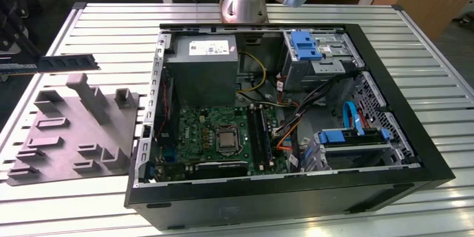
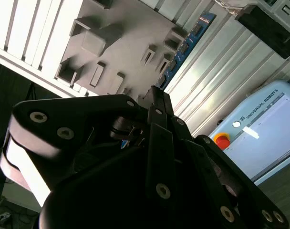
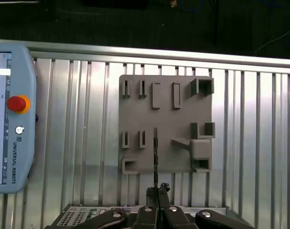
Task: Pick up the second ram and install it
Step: 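Pick up the second ram and move it above second insertion slot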
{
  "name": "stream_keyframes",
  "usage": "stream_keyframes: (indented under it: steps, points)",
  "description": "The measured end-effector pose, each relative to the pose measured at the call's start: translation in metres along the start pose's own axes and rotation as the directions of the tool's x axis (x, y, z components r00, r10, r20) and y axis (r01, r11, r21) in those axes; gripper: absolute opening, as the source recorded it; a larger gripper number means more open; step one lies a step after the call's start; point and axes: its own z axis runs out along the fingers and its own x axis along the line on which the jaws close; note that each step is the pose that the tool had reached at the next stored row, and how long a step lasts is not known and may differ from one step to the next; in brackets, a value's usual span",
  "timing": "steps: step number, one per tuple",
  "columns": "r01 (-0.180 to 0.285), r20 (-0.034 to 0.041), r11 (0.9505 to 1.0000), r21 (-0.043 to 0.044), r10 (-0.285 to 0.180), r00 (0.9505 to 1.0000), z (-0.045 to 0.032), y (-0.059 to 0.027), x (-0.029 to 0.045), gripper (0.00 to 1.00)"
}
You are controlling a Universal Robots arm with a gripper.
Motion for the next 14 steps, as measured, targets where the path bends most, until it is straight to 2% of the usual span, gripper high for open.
stream_keyframes:
  steps: [5, 14]
  points:
    - [0.0, 0.0, 1.0, -0.0001, 0.0, 1.0, -0.0003, -0.0056, 0.0001, 0.11]
    - [0.0, 0.0, 1.0, -0.0002, 0.0, 1.0, -0.001, -0.0252, 0.0006, 0.11]
